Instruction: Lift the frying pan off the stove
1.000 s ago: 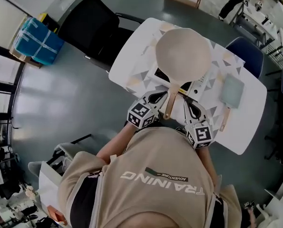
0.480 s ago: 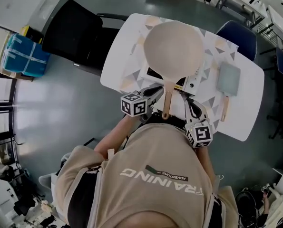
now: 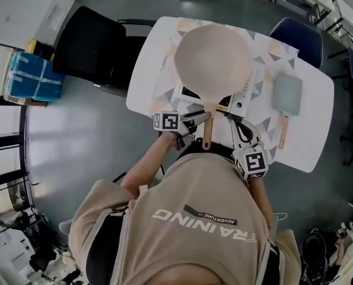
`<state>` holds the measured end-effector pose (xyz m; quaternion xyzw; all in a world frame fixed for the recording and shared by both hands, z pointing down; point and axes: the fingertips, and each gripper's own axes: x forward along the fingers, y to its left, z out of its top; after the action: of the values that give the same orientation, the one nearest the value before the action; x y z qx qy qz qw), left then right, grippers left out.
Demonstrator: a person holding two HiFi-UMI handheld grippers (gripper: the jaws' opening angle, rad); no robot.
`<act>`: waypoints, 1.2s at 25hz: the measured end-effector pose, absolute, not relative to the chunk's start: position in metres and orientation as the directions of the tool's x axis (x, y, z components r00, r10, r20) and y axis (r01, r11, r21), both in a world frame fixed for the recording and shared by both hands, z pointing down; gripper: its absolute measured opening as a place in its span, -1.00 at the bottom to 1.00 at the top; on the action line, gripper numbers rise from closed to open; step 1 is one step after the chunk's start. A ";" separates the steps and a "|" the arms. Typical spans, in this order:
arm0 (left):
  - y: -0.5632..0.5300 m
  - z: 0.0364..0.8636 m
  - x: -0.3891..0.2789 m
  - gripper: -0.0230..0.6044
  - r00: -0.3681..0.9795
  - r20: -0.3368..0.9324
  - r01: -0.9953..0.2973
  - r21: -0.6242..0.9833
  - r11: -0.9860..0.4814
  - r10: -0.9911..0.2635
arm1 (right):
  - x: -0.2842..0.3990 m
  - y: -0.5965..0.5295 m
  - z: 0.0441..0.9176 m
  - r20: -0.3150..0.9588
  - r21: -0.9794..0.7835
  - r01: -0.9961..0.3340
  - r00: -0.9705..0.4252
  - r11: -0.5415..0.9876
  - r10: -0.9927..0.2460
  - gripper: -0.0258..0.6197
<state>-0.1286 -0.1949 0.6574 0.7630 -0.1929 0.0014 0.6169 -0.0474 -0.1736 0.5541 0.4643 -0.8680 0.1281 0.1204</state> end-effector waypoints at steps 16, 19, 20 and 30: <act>-0.201 0.679 -0.065 -0.50 0.982 0.183 -0.186 0.978 -0.092 -0.035 | -0.029 -0.169 0.565 0.377 -0.107 -0.881 -0.465 0.461 -0.801 -0.93; -0.201 0.678 -0.064 -0.55 0.985 0.171 -0.174 0.981 -0.083 -0.034 | -0.030 -0.168 0.568 0.388 -0.124 -0.881 -0.467 0.456 -0.795 -0.93; -0.201 0.678 -0.063 -0.54 0.985 0.170 -0.172 0.982 -0.083 -0.039 | -0.030 -0.168 0.570 0.391 -0.132 -0.881 -0.467 0.453 -0.793 -0.93; -0.200 0.670 -0.066 -0.49 0.987 0.151 -0.158 0.976 -0.150 -0.062 | -0.030 -0.170 0.574 0.377 -0.170 -0.874 -0.485 0.456 -0.789 -0.93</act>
<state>-0.0664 -0.1995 0.6704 0.7575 -0.0725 0.0374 0.6477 -0.0298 -0.1700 0.5737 0.4924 -0.8443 0.1724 0.1225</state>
